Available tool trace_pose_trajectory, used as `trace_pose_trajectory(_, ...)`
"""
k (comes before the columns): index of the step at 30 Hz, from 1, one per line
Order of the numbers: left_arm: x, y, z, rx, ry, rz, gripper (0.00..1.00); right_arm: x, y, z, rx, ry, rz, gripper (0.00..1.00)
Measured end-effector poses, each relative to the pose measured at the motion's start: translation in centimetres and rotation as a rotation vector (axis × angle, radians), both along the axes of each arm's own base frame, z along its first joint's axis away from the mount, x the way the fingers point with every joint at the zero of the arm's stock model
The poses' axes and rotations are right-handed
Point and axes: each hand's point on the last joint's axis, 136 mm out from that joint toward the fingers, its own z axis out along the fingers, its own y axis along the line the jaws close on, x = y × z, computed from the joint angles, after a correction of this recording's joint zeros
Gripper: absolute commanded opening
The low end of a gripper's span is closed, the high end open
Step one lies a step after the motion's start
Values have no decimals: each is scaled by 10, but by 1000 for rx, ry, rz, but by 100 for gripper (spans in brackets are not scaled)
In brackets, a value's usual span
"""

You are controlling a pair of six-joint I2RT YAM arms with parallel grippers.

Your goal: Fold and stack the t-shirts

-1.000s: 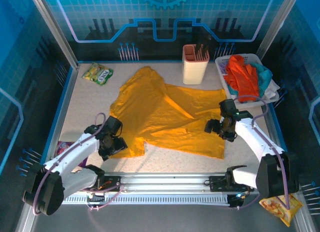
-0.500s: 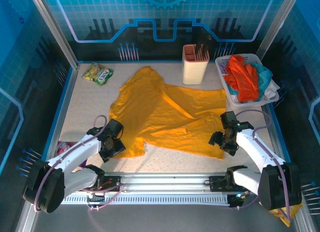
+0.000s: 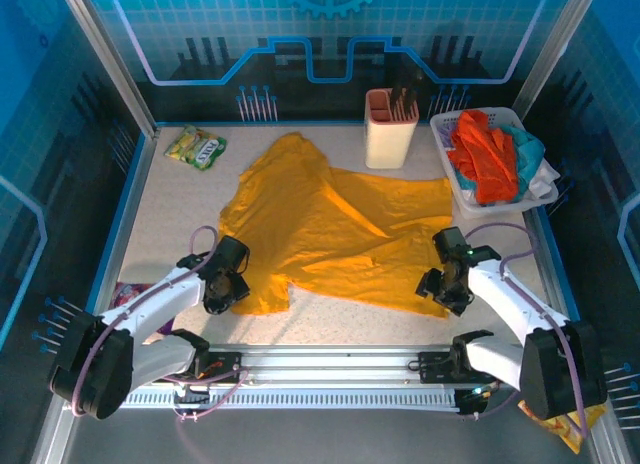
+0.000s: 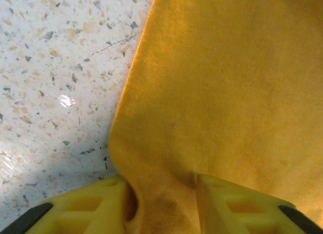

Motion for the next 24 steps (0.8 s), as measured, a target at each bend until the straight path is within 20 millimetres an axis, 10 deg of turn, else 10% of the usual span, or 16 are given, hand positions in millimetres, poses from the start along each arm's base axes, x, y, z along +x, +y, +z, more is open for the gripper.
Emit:
trace_pose_trajectory(11, 0, -1, -1, -1, 6, -19, 33, -5, 11, -12, -41, 73, 9, 64)
trace_pose_trajectory(19, 0, -4, -1, -16, 7, -30, 42, 3, 19, -18, -49, 104, 10, 39)
trace_pose_trajectory(24, -3, -8, -2, -37, 20, -56, 54, 9, 25, -18, -27, 77, 25, 4)
